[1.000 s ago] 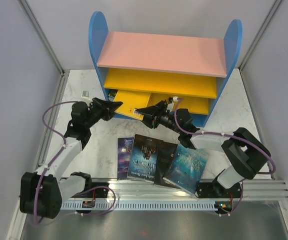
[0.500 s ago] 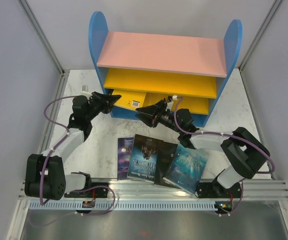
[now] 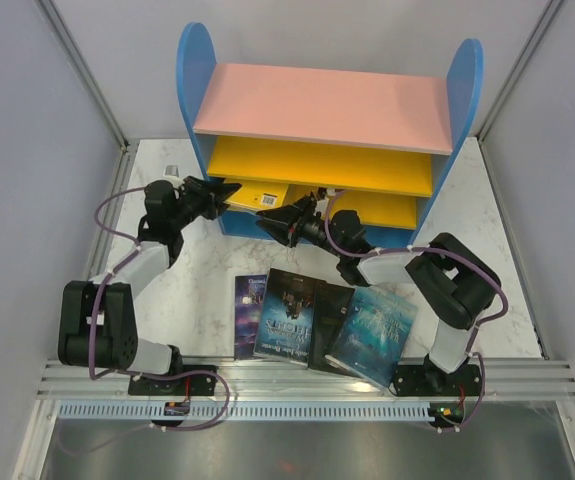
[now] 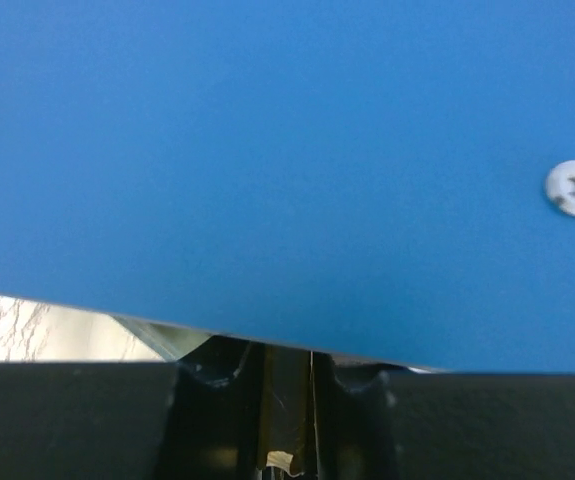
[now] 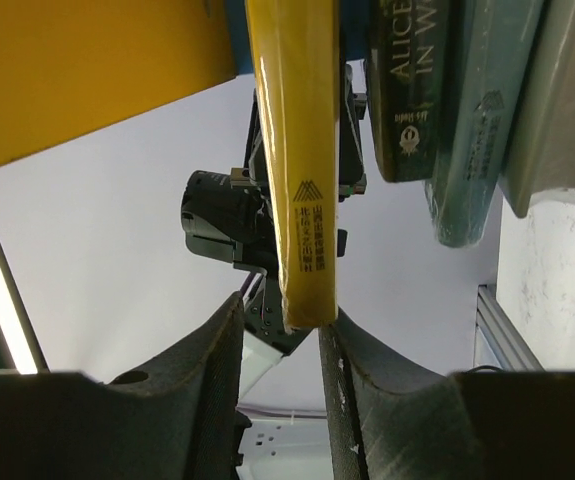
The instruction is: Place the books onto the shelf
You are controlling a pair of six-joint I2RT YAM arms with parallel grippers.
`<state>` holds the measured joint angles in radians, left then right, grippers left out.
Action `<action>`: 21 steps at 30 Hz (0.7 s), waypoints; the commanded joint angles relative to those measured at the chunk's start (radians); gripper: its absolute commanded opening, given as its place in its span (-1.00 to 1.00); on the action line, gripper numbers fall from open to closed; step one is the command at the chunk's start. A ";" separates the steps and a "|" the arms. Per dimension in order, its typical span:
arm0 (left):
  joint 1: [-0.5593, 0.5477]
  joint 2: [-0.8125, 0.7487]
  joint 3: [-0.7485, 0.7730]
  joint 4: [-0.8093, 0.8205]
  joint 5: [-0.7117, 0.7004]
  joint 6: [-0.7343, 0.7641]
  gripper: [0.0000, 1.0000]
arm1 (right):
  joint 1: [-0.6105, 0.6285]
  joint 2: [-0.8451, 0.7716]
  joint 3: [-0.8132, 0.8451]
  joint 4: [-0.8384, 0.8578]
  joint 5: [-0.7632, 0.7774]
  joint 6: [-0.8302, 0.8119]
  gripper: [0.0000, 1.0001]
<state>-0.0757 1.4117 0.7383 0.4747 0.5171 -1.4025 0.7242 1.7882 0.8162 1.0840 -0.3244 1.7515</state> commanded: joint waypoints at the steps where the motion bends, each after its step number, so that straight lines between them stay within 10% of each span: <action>1: 0.037 0.061 0.021 -0.218 -0.003 0.045 -0.54 | 0.001 0.042 0.057 0.103 -0.002 0.022 -0.20; 11: 0.070 0.058 0.153 -0.593 -0.014 0.241 0.18 | 0.001 0.145 0.110 0.192 0.019 0.063 -0.28; 21: 0.109 0.036 0.174 -0.714 0.000 0.345 0.37 | 0.001 0.217 0.169 0.241 0.056 0.094 -0.34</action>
<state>0.0223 1.4300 0.9165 -0.0589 0.5991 -1.1774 0.7269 1.9846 0.9367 1.2499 -0.3092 1.8057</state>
